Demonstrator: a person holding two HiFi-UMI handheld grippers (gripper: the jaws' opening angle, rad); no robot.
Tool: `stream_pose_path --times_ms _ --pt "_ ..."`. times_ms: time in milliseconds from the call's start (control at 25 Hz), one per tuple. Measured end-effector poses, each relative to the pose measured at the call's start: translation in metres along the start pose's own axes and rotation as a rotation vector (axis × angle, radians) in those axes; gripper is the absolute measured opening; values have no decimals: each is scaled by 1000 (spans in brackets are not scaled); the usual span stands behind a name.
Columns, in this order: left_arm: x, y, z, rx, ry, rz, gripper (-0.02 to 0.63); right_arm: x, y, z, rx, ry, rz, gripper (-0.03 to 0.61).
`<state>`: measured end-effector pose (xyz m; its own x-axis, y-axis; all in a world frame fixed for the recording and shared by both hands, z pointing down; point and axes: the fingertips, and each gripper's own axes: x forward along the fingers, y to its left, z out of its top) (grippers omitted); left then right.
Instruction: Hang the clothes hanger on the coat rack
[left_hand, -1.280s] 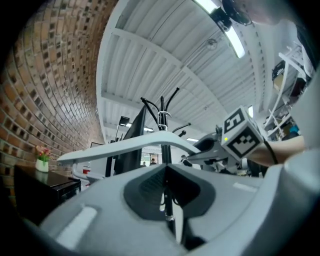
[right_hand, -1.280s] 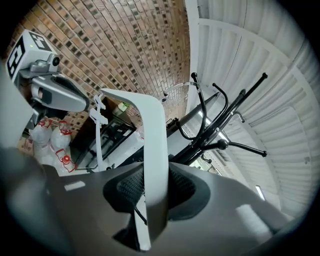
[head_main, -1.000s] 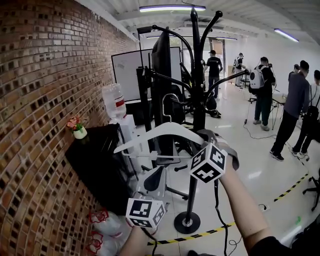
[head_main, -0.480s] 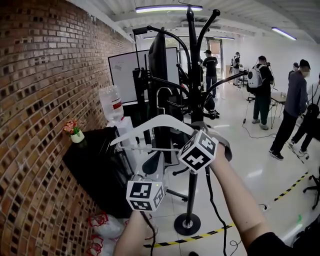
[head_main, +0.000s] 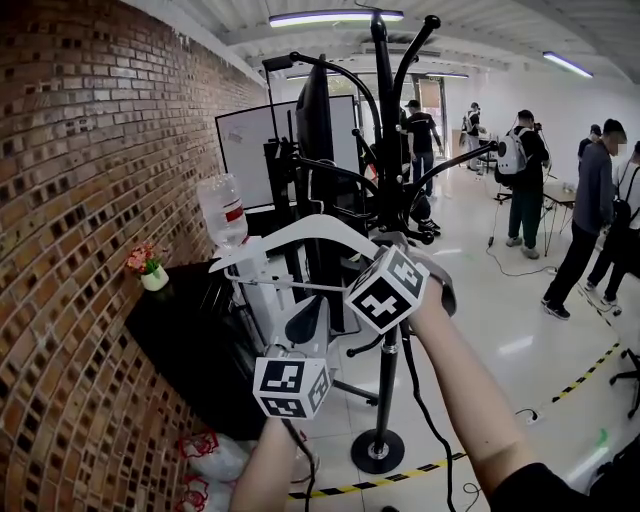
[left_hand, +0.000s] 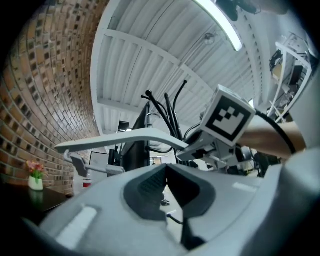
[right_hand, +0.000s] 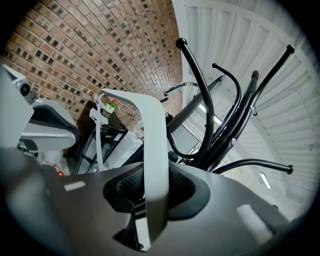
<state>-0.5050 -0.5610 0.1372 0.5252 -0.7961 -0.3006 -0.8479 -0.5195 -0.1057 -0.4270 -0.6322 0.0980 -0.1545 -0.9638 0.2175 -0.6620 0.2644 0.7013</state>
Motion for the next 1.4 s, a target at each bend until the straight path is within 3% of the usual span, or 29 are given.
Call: stream_pose_path --times_ms 440,880,1400 --pt "3 -2 -3 -14 -8 2 5 -18 -7 -8 40 -20 -13 106" --pt "10 -20 -21 -28 19 -17 5 -16 -2 -57 93 30 -4 106" --pt "16 -29 -57 -41 84 -22 5 2 9 -119 88 128 16 105"
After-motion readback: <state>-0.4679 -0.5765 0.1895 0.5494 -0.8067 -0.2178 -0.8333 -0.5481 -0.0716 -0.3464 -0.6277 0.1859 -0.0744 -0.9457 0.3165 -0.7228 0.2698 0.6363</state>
